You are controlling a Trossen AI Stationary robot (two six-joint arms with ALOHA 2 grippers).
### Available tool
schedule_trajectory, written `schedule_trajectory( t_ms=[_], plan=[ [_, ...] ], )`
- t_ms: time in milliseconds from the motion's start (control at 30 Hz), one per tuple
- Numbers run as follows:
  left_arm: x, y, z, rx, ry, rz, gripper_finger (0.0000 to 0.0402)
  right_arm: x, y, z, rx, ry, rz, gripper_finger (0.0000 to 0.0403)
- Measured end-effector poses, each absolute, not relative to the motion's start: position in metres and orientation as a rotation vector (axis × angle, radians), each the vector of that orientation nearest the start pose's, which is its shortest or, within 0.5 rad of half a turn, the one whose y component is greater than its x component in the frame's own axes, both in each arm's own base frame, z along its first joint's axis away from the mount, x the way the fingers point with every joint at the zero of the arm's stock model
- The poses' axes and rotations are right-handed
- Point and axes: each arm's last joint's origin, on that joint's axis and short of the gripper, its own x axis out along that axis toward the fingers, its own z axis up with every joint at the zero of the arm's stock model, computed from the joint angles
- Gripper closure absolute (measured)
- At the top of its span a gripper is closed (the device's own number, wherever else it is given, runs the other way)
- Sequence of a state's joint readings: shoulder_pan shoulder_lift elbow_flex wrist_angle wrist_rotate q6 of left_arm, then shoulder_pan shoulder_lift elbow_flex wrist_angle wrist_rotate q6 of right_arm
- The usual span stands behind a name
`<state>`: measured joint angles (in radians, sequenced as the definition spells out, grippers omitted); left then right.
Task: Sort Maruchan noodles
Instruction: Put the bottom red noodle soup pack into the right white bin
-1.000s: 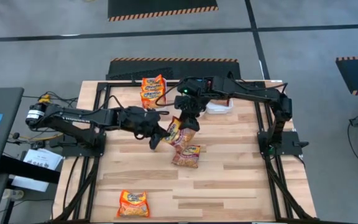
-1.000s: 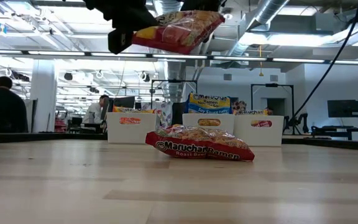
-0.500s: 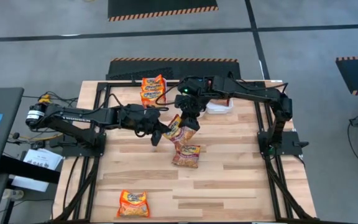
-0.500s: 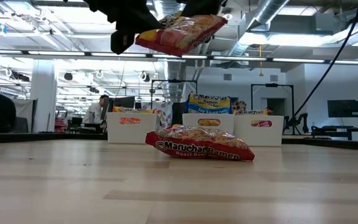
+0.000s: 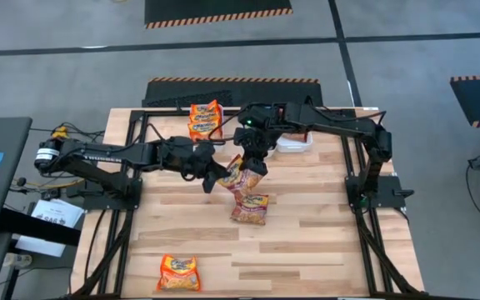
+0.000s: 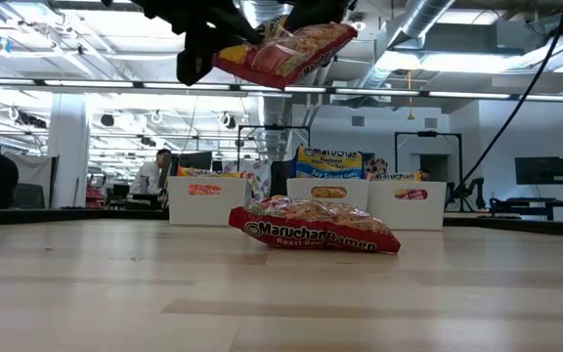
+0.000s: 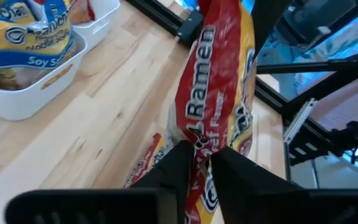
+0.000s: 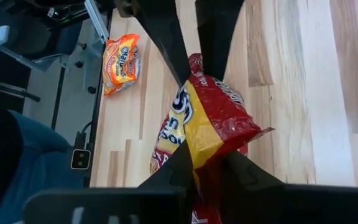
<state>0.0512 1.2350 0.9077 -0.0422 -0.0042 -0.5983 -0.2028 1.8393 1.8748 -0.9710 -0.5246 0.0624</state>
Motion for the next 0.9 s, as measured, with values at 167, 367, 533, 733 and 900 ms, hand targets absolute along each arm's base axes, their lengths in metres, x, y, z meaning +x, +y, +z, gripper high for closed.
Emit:
schedule_trajectory(
  t_ms=[167,367,533,733,900],
  plan=[
    [0.276,0.019,0.301,-0.607,0.286,0.148,0.0304,0.383,-0.065,0.352,0.382,0.887,0.271,0.0347],
    [0.275,0.027,0.309,-0.618,0.21,0.15,0.0268,0.375,-0.081,0.354,0.397,0.886,0.236,0.0347],
    [0.272,0.034,0.314,-0.62,0.176,0.163,0.0262,0.362,-0.095,0.361,0.409,0.89,0.204,0.0348],
    [0.267,0.048,0.322,-0.6,0.103,0.201,0.0262,0.348,-0.107,0.365,0.397,0.913,0.187,0.0348],
    [0.265,0.059,0.332,-0.592,0.001,0.217,0.0262,0.332,-0.119,0.37,0.371,0.935,0.177,0.0348]
  ],
)
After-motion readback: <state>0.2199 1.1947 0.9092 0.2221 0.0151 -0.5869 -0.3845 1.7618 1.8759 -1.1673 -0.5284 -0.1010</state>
